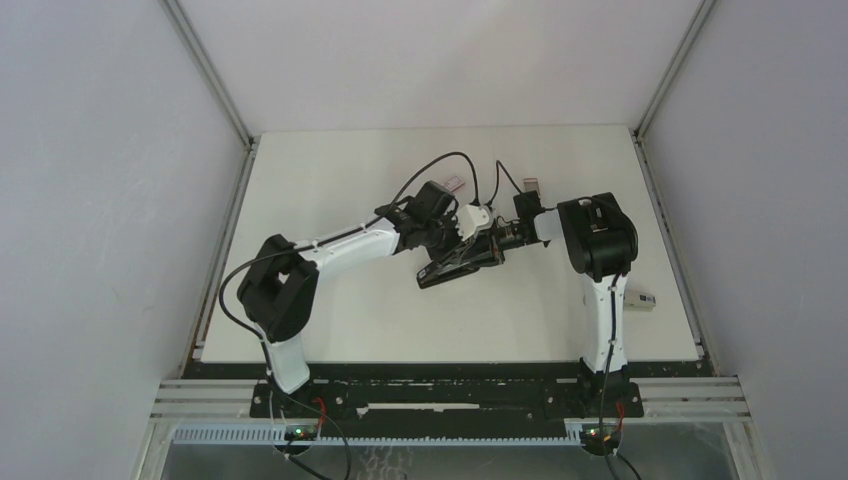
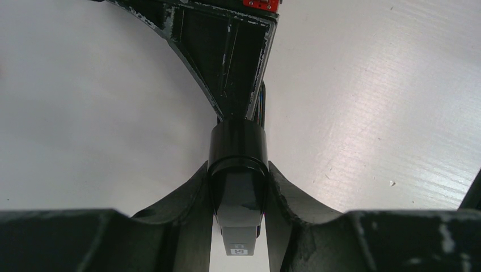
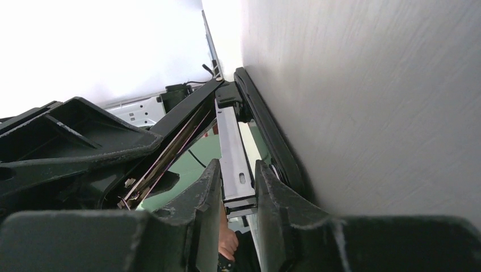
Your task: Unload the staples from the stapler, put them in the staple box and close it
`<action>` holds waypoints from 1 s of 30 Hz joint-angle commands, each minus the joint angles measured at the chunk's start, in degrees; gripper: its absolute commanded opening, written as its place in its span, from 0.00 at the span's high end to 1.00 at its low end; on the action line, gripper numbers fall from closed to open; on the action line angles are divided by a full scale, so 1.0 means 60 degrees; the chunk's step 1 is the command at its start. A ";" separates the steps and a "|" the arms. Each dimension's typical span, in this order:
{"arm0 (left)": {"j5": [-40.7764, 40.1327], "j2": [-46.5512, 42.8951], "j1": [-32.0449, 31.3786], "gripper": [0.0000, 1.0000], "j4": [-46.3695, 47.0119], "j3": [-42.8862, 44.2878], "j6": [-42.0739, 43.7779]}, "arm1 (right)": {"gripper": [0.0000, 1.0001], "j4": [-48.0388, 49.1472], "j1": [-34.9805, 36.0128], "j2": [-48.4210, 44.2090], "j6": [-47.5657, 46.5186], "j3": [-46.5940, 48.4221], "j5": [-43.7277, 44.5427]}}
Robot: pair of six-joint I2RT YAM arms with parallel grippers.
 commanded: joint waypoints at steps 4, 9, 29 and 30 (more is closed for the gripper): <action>0.0431 -0.1118 0.0173 0.96 0.0638 -0.0082 -0.0173 | 0.92 0.0274 -0.0090 0.0150 -0.0100 -0.0071 0.0614; 0.0629 -0.1777 0.0657 0.96 0.0841 -0.0500 -0.0118 | 0.95 0.0155 -0.0276 0.0151 -0.0215 -0.0072 0.0723; 0.0632 -0.4886 0.2451 0.99 0.1065 -0.3988 0.0990 | 0.95 -0.0085 -0.0839 -0.0080 -0.0486 -0.0070 0.0906; 0.0625 -0.5028 0.2551 0.99 0.1053 -0.4165 0.1041 | 0.95 -0.0089 -0.0857 -0.0096 -0.0479 -0.0070 0.0926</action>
